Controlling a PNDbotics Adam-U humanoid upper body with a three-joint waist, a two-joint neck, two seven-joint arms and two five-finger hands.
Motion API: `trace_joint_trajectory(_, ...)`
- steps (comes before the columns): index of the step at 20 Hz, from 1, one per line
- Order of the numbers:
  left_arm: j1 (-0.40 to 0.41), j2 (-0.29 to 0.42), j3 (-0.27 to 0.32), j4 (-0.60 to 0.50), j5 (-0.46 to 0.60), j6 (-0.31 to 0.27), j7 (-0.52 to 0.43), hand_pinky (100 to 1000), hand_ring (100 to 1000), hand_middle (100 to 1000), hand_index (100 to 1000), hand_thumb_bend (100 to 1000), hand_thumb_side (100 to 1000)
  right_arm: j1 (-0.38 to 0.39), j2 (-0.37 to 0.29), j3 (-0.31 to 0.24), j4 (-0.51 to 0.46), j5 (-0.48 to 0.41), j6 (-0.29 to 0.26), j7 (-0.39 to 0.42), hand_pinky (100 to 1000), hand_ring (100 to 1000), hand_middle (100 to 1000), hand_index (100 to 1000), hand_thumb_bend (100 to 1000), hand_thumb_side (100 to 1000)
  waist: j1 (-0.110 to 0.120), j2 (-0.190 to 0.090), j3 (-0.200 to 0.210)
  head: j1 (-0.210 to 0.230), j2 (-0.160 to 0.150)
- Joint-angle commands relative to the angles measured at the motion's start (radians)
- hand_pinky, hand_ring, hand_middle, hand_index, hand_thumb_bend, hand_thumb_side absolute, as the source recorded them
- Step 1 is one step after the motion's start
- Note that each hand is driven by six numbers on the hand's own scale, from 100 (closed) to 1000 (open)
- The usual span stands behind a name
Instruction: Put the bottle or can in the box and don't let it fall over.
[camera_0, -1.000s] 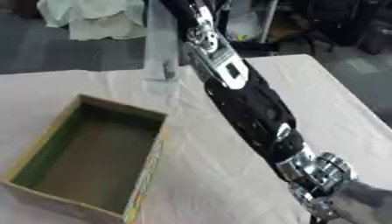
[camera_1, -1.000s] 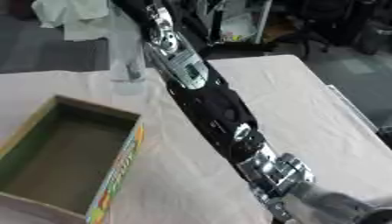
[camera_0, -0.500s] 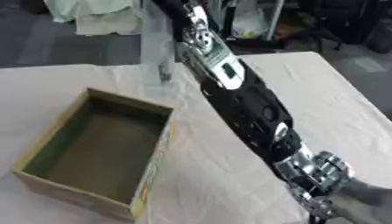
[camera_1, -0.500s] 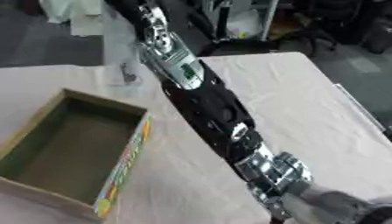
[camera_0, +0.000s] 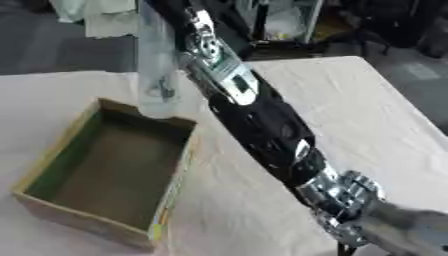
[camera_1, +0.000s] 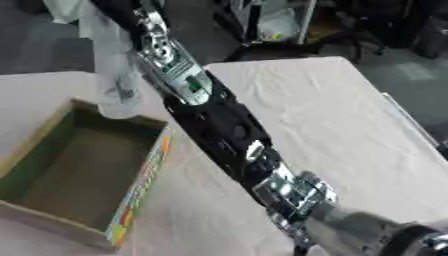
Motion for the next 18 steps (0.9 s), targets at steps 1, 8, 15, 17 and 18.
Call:
trace_joint_trajectory(1,-0.017,0.001,0.024,-0.024,0.008,0.001,0.02,1000,934,1000,792,206,808,-0.012,-0.002,0.007,0.008,0.018,0.016,0.0,100,290,404,331,100,470,0.003,-0.024,0.003,-0.006,0.003)
trace_joint_trajectory(8,-0.022,0.0,0.05,-0.033,0.014,-0.002,0.053,1000,934,1000,792,208,804,0.016,0.015,0.038,0.053,0.081,0.012,0.029,201,368,488,410,100,470,0.002,-0.02,0.005,-0.054,-0.03)
trace_joint_trajectory(15,-0.026,-0.002,0.052,-0.038,0.013,-0.005,0.059,1000,934,1000,793,208,802,0.022,0.038,0.045,0.134,0.075,0.004,0.041,266,394,513,426,100,470,0.001,-0.015,0.01,-0.117,-0.074)
trace_joint_trajectory(17,-0.028,-0.003,0.053,-0.037,0.012,-0.005,0.061,1000,935,1000,794,209,803,0.023,0.043,0.044,0.146,0.071,-0.012,0.035,296,415,533,442,100,470,0.001,-0.014,0.013,-0.116,-0.077)
trace_joint_trajectory(18,-0.029,-0.004,0.054,-0.037,0.012,-0.004,0.063,1000,934,1000,793,211,805,0.025,0.044,0.042,0.15,0.069,-0.025,0.029,316,430,546,450,100,470,0.002,-0.013,0.014,-0.114,-0.077)
